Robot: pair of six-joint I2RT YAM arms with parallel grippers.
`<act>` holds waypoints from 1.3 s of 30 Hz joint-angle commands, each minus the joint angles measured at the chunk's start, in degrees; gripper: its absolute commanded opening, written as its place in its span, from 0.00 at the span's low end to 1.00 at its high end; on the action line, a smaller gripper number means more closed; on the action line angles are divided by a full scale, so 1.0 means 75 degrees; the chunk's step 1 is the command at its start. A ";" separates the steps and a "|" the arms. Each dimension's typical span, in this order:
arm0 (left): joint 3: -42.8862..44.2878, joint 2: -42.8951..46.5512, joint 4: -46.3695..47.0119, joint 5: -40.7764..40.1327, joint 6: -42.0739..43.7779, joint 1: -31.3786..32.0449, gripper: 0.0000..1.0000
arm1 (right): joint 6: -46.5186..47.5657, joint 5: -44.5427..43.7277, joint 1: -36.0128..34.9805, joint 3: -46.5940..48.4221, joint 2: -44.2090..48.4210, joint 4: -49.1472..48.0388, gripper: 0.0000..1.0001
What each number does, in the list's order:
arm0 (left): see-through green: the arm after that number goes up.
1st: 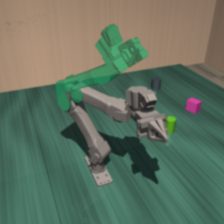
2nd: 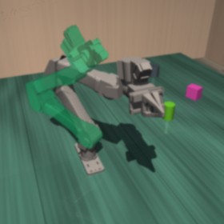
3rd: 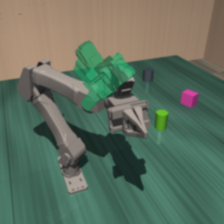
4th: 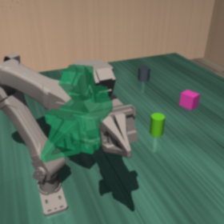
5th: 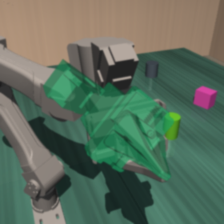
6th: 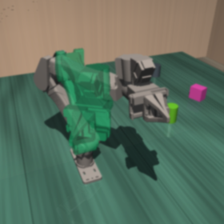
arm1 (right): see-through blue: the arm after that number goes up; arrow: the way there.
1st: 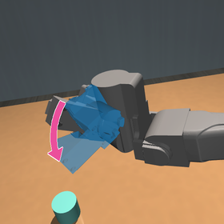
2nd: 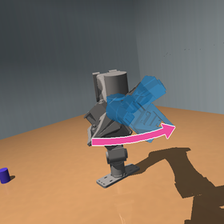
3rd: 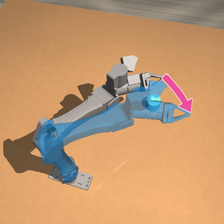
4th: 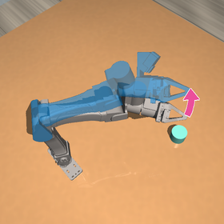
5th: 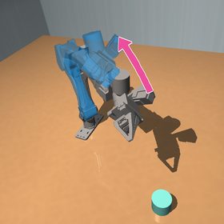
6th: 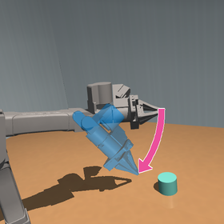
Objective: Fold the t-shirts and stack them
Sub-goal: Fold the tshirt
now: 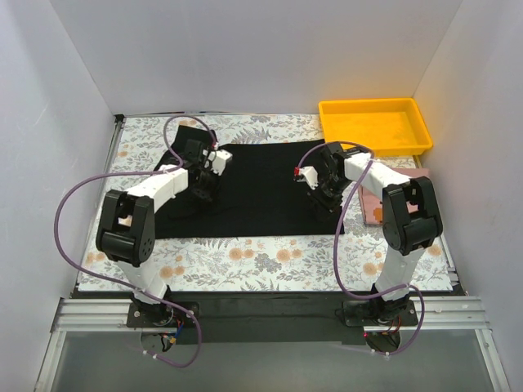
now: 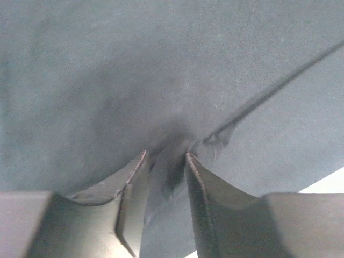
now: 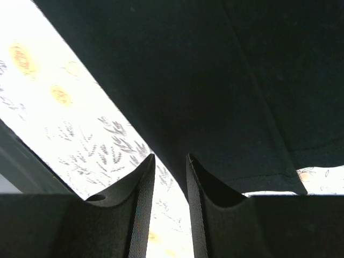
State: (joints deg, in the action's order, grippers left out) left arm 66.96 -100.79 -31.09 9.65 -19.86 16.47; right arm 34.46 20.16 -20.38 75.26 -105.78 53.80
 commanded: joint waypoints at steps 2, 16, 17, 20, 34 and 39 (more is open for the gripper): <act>0.0564 0.1133 -0.0763 0.1430 -0.0539 -0.1314 0.34 | -0.0036 0.0826 -0.0118 0.0710 0.0533 -0.0001 0.38; -0.0373 0.1183 -0.2347 0.2779 -0.0598 -0.4327 0.48 | -0.0247 0.0792 -0.0809 0.1086 0.0100 -0.0130 0.38; -0.0373 0.1077 -0.2358 0.2826 -0.0633 -0.4340 0.47 | -0.0247 0.0746 -0.0845 0.1051 0.0100 -0.0142 0.38; -0.0432 0.0807 -0.2230 0.2827 -0.0716 -0.4364 0.47 | -0.0258 0.0664 -0.0915 0.0875 0.0158 -0.0166 0.38; -0.0854 0.0232 -0.1433 0.2522 -0.1020 -0.4352 0.40 | -0.0223 0.0476 -0.0950 0.0652 0.0147 -0.0248 0.39; -0.0795 0.0069 -0.1280 0.2428 -0.1091 -0.4352 0.40 | -0.0223 0.0464 -0.0939 0.0594 0.0123 -0.0259 0.39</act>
State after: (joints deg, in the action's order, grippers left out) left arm 60.66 -100.12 -42.83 28.45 -27.42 -16.27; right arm 33.10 23.68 -27.24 79.72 -105.16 52.18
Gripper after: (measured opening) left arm 0.398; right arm 0.385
